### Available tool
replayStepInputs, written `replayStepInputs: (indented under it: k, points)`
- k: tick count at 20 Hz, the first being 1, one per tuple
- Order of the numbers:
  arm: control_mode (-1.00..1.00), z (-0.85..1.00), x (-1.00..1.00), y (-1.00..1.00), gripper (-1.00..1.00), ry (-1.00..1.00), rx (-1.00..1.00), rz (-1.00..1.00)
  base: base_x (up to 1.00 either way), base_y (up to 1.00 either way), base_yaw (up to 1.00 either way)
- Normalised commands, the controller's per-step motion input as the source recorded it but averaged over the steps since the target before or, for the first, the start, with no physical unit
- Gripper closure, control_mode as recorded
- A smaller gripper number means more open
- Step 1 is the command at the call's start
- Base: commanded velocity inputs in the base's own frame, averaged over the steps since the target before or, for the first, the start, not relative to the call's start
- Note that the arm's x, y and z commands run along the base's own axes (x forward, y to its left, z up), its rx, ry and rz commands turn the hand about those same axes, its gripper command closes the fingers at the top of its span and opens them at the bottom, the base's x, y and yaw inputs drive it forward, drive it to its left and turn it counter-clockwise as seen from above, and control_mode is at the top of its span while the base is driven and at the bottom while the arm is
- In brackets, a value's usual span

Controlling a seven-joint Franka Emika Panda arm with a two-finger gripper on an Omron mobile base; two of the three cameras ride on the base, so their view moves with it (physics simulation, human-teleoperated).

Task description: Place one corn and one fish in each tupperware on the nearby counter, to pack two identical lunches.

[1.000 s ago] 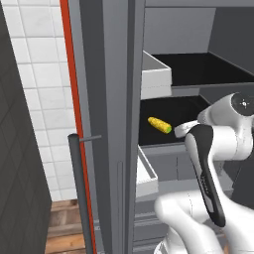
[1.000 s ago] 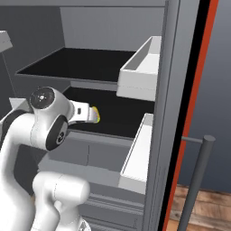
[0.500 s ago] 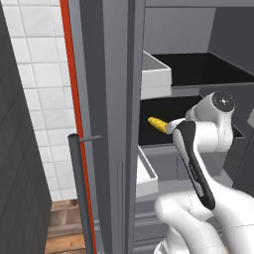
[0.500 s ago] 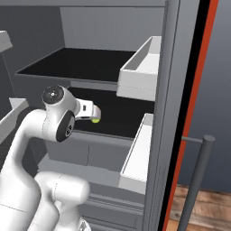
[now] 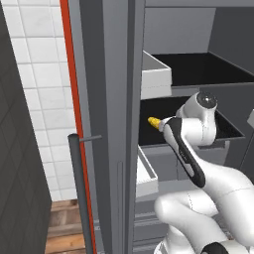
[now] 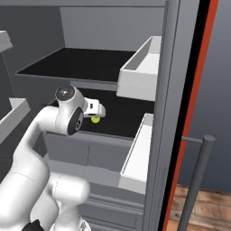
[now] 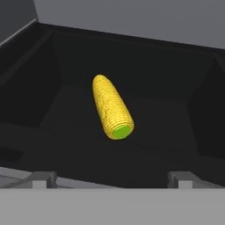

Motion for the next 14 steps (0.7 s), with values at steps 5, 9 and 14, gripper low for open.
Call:
replayStepInputs:
  k: [5,9,14]
  points:
    - [-1.0,-0.29,0.56,0.0,-1.0,0.0,0.0,0.02,0.0,0.0,0.0]
    - [-1.0,-0.3,0.59,0.0,-1.0,0.01,0.0,0.02,0.0,0.0,0.0]
    - [-1.0,-0.29,0.59,0.01,-1.0,0.02,0.0,0.03,0.0,0.0,0.0]
